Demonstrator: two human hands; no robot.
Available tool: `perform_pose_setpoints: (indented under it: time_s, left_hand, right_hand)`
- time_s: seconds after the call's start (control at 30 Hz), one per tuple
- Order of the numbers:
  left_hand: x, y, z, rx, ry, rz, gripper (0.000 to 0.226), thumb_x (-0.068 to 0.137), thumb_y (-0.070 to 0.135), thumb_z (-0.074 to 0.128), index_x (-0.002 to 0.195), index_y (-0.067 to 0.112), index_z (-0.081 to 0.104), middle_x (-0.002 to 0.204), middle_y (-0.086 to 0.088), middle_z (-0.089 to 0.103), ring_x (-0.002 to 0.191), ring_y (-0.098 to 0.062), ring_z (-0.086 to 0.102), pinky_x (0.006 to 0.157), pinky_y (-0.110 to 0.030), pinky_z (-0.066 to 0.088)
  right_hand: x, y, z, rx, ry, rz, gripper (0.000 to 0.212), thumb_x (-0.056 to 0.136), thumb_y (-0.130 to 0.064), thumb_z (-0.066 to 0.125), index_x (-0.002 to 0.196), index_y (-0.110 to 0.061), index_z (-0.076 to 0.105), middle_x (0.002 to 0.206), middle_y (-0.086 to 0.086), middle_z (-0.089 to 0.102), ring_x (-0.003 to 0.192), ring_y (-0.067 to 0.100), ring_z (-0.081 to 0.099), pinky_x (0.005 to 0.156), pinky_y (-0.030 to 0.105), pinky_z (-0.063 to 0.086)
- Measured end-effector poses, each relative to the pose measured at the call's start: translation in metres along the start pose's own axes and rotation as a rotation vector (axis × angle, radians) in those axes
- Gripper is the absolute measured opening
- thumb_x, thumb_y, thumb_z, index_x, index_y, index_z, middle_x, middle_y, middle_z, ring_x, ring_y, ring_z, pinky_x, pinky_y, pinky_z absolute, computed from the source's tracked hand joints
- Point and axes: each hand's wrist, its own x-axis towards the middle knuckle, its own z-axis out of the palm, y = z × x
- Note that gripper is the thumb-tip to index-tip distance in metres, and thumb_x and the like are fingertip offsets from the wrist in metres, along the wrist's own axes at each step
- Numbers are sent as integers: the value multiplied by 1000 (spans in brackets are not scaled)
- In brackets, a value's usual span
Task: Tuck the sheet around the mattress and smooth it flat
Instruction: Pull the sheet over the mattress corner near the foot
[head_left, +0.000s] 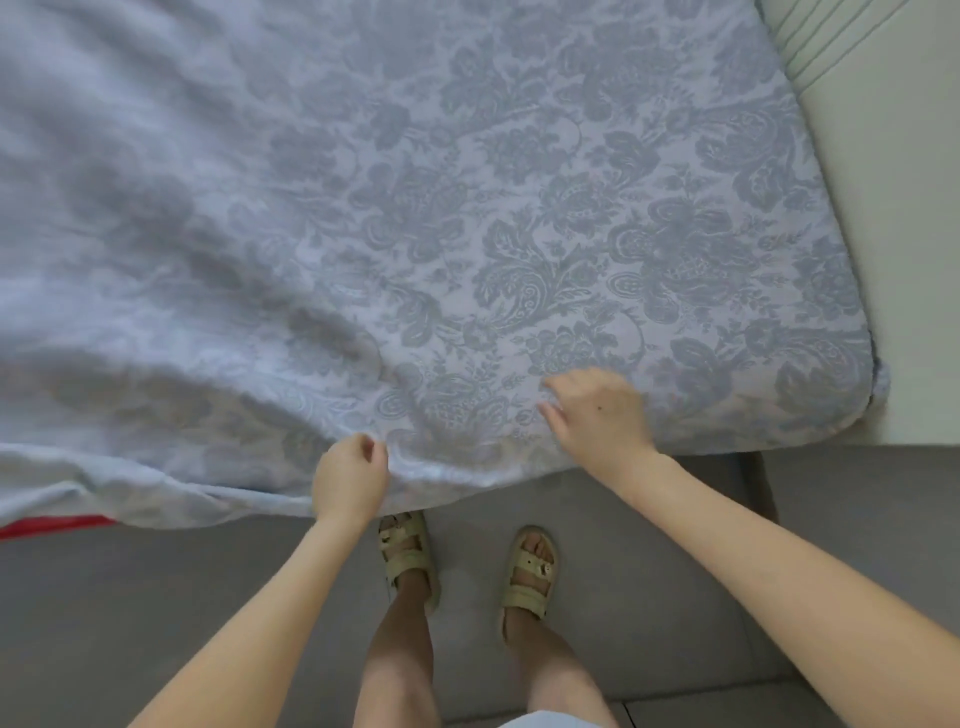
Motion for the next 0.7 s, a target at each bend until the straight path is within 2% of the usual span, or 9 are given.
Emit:
perform_pose_setpoints:
  time_s: [0.07, 0.13, 0.2, 0.3, 0.37, 0.47, 0.57, 0.63, 0.7]
  left_hand:
    - [5, -32, -19, -145, 62, -266, 39, 96, 23, 43, 60, 7, 43, 57, -5, 44, 61, -25, 45, 49, -31, 27]
    - [10, -73, -39, -288, 107, -552, 38, 97, 26, 43, 66, 5, 52, 64, -10, 52, 65, -30, 52, 55, -33, 41]
    - [15, -116, -53, -537, 171, -828, 35, 97, 29, 45, 96, -2, 61, 90, -19, 64, 79, -34, 62, 72, -40, 54]
    - [28, -175, -72, -943, 252, -1053, 52, 94, 34, 52, 132, -1, 45, 133, -18, 50, 111, -35, 56, 86, -40, 52]
    - [43, -210, -82, -1064, 276, -1068, 65, 91, 41, 56, 137, 0, 38, 142, -14, 42, 126, -35, 46, 97, -42, 47]
    - [68, -261, -93, -1088, 385, -1002, 76, 85, 47, 62, 140, 2, 35, 144, -13, 41, 129, -32, 44, 104, -38, 40]
    - [89, -297, -109, -1105, 407, -883, 75, 83, 48, 65, 137, 4, 37, 138, -11, 47, 123, -31, 49, 102, -40, 42]
    - [100, -312, -113, -1115, 344, -841, 72, 81, 44, 68, 132, 1, 39, 127, -10, 52, 114, -29, 54, 98, -42, 46]
    - [103, -323, -112, -1138, 299, -794, 46, 80, 30, 71, 109, 0, 52, 102, -11, 60, 94, -27, 59, 80, -37, 52]
  right_hand:
    - [15, -48, 13, 19, -68, -124, 25, 72, -30, 79, 79, -8, 70, 65, 6, 66, 59, 27, 63, 52, 29, 46]
    - [29, -99, 27, 23, -99, -229, 30, 70, -37, 80, 74, -9, 68, 61, 5, 63, 55, 25, 59, 48, 27, 42]
    - [42, -148, 40, -4, -102, -311, 37, 58, -42, 85, 66, -12, 66, 55, 2, 58, 48, 22, 55, 44, 24, 37]
    - [57, -215, 62, -39, -122, -373, 45, 51, -49, 86, 64, -13, 64, 54, 1, 56, 48, 21, 54, 42, 24, 35]
    - [63, -256, 79, -42, -172, -400, 47, 51, -51, 86, 65, -13, 64, 56, 1, 56, 48, 21, 53, 42, 25, 36]
    - [68, -315, 109, -54, -193, -463, 47, 54, -53, 85, 68, -14, 63, 59, 0, 57, 51, 20, 53, 43, 25, 31]
    - [73, -370, 132, -72, -248, -506, 57, 74, -55, 70, 107, -10, 60, 91, 5, 63, 80, 25, 59, 57, 29, 39]
    - [83, -403, 147, -103, -345, -428, 66, 85, -53, 58, 132, -8, 43, 114, 7, 57, 102, 27, 55, 74, 32, 44]
    - [91, -433, 160, -83, -387, -326, 45, 90, -38, 58, 121, -8, 47, 104, 7, 59, 94, 25, 56, 67, 29, 42]
